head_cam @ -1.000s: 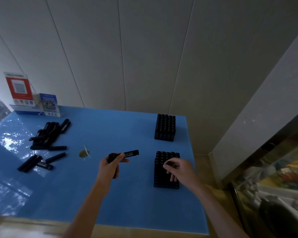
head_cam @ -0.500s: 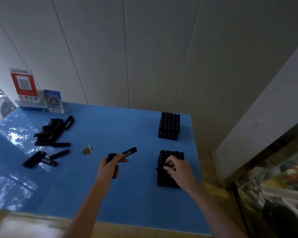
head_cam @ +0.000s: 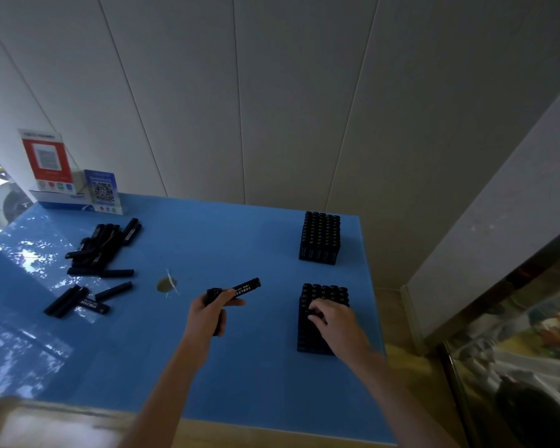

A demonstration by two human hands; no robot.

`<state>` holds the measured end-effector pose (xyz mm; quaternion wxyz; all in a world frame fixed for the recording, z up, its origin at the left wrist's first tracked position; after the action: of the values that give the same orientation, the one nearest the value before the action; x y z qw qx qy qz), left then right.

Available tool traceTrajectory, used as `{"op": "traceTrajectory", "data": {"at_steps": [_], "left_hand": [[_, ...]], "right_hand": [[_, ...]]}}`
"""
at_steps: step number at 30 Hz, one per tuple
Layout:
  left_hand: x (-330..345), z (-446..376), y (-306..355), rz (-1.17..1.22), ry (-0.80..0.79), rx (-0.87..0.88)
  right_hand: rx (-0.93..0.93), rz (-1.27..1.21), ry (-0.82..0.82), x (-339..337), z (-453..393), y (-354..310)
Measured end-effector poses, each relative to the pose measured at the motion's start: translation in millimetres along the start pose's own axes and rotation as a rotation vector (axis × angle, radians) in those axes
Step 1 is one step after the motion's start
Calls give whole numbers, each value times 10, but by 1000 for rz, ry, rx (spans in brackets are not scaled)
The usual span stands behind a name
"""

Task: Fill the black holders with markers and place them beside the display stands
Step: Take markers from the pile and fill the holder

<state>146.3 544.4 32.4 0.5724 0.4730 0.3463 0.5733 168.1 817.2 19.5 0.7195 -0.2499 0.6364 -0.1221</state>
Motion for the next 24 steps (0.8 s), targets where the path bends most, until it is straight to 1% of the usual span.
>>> {"op": "traceTrajectory", "data": {"at_steps": [7,10,12,14,16,18,21,24], "left_hand": [[147,-6,-9,26,-64,-14],[261,-10,11,82,-85,-17],[357,-18,31,114,-110,-14],[479,-20,58,121,-153,-13],[626,-11,82,93,-212,-9],[780,4,100,38,-274,-3],[948,7,75,-1,-315,-2],[1020,-17,15,-23,-326,-28]], "right_hand": [[-4,39,-17,-19,20,5],[50,-53,3,-111,33,14],[102,-209,51,-195,47,9],[123,-453,50,-260,43,-21],[122,-715,-31,-304,38,-103],[119,-898,-98,-350,47,-187],[136,-1079,-74,-429,71,-215],[163,-1159,-4,-478,95,-163]]}}
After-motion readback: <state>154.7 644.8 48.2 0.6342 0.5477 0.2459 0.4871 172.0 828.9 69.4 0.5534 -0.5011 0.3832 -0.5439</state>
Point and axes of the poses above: each hand's wrist, its own z-axis away from the middle knuckle, its own x-axis out of the palm, y = z × x, the point moved 6 cm from there along -z, towards the middle knuckle, and after that the axes turned 12 degrees about -y, right-handed, at the moved point
